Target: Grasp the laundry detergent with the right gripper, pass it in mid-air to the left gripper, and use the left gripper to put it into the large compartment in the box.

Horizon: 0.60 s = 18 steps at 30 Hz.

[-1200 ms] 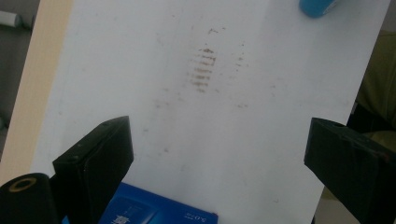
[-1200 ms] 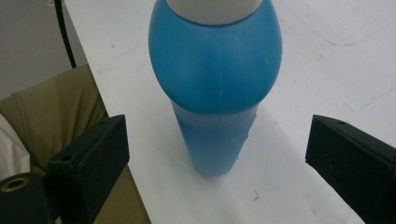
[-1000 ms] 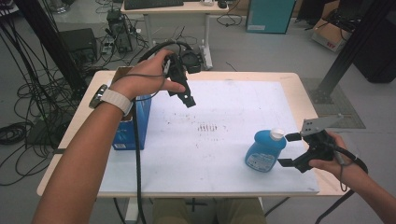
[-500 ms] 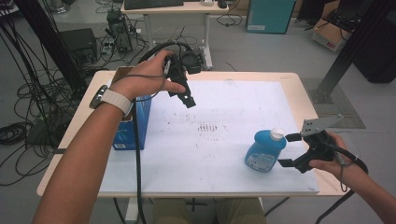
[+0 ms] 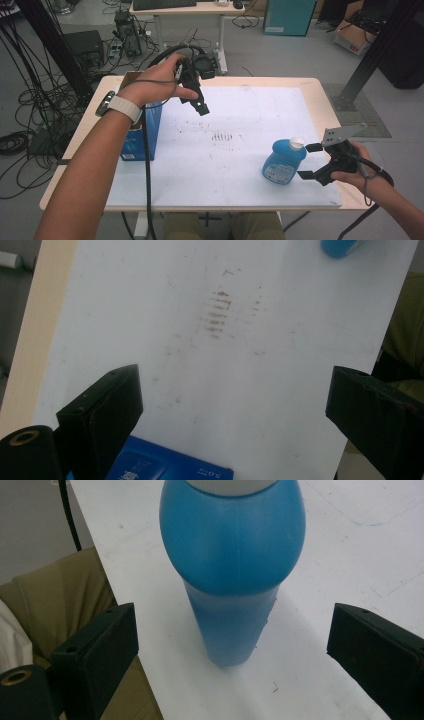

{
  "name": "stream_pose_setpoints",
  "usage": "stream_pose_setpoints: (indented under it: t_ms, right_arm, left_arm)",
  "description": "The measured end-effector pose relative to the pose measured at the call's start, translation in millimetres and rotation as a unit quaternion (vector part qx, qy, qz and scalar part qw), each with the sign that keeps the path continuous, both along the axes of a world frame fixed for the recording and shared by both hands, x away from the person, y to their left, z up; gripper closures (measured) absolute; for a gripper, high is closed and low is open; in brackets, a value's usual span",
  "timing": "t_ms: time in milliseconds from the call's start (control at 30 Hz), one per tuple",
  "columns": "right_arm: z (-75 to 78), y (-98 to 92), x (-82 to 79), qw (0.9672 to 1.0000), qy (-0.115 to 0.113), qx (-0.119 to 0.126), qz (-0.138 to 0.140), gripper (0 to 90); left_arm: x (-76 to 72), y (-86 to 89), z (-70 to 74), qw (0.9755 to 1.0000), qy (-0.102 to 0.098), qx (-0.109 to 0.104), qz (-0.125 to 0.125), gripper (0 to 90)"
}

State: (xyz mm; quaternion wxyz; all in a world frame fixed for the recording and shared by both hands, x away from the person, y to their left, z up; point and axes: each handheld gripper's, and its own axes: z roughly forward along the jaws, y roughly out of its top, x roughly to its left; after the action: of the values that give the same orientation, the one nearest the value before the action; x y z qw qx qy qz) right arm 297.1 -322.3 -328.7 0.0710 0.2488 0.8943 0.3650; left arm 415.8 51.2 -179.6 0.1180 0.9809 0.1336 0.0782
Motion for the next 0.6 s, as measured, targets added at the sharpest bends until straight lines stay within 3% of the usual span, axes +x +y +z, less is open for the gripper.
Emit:
stream_pose_setpoints:
  t_ms: [600]
  right_arm:
    - [-0.3,-0.5,-0.3,1.0,-0.001,0.002,0.0,5.8]
  left_arm:
    - [0.0,0.6,0.9,1.0,0.001,-0.001,0.0,8.5]
